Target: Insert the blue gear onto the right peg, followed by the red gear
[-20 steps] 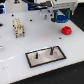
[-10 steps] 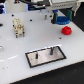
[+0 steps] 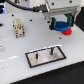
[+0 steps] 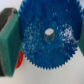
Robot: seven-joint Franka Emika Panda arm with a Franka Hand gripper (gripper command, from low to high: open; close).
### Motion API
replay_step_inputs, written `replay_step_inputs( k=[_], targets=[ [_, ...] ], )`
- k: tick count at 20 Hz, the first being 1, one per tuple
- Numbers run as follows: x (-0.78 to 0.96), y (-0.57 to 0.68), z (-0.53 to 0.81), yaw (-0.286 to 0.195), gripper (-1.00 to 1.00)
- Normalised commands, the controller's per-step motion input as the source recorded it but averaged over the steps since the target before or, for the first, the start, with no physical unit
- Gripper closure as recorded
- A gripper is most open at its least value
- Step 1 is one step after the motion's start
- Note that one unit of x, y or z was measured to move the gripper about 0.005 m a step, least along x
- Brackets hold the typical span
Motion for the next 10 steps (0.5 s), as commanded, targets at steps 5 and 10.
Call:
replay_step_inputs(
  k=[5,10],
  targets=[
    [0.76,-0.28,0.09,0.0,1.0],
    [0.62,-0.26,0.02,0.0,1.0]
  ],
)
